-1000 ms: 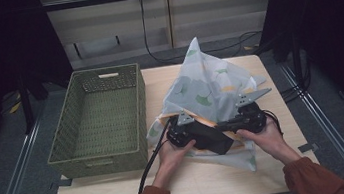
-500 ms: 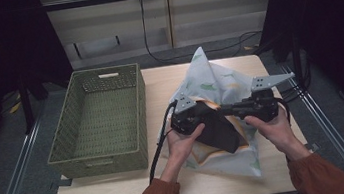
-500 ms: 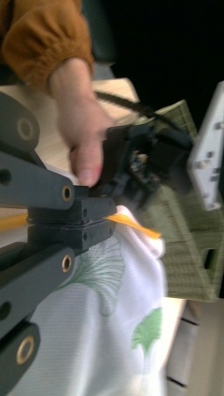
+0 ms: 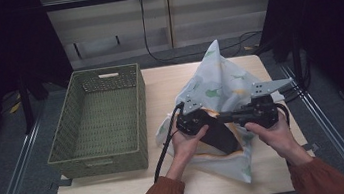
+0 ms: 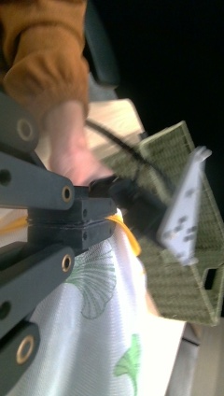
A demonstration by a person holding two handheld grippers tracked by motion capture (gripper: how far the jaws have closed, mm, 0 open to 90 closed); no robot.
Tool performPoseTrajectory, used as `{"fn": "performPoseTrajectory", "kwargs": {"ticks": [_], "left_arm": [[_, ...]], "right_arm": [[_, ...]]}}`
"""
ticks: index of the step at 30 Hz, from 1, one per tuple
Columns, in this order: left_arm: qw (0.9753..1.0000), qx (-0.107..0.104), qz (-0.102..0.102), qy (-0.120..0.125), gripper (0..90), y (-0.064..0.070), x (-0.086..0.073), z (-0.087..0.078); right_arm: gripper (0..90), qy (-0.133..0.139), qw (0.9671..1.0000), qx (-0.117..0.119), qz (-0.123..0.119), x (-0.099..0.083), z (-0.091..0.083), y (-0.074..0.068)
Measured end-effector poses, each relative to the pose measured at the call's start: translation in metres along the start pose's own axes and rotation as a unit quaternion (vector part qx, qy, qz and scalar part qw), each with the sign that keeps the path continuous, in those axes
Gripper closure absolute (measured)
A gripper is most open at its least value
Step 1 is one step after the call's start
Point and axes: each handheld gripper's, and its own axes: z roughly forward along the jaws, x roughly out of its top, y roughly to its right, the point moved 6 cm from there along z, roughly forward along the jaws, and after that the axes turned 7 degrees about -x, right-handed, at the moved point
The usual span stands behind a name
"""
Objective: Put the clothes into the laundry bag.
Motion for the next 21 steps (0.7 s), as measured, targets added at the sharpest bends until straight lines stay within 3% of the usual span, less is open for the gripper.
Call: {"fn": "performPoseTrajectory", "kwargs": {"ticks": [1, 3, 4, 5, 7, 9, 13, 17, 19, 21], "left_arm": [[1.0, -0.004, 0.0, -0.001, 87.4, 0.001, -0.001, 0.0], [0.9998, -0.005, 0.012, -0.012, 87.0, 0.001, -0.006, 0.001], [0.9996, -0.006, 0.017, -0.02, 86.5, 0.0, -0.01, 0.002], [0.9997, -0.013, 0.011, -0.018, 86.5, 0.0, -0.013, 0.004], [0.9992, -0.014, 0.013, -0.036, 85.1, -0.004, -0.022, 0.005], [0.9986, -0.007, 0.011, -0.051, 82.4, -0.009, -0.03, 0.006], [0.9967, 0.004, 0.01, -0.081, 64.6, -0.015, -0.043, 0.0], [0.9973, -0.004, 0.006, -0.073, 48.8, -0.013, -0.047, -0.019], [0.9963, 0.004, 0.011, -0.085, 43.2, -0.01, -0.05, -0.031], [0.9975, 0.001, 0.006, -0.07, 37.8, -0.006, -0.052, -0.044]], "right_arm": [[89.8, 0.0, 1.0, 0.0, 0.0, 0.0, 0.0, 0.0], [89.8, -0.026, 0.9996, -0.007, -0.003, -0.012, 0.01, 0.003], [89.8, -0.046, 0.9989, -0.003, 0.008, -0.025, 0.021, 0.008], [89.8, -0.046, 0.9989, -0.003, 0.008, -0.025, 0.021, 0.008], [89.8, -0.062, 0.998, -0.004, 0.016, -0.034, 0.03, 0.012], [89.8, -0.071, 0.9973, -0.003, 0.019, -0.04, 0.035, 0.014], [89.7, -0.087, 0.996, -0.004, 0.021, -0.05, 0.042, 0.018], [89.6, -0.094, 0.9954, -0.002, 0.022, -0.054, 0.045, 0.017], [89.5, -0.094, 0.9953, -0.003, 0.021, -0.054, 0.046, 0.017], [89.5, -0.095, 0.9952, -0.006, 0.019, -0.054, 0.046, 0.017]]}}
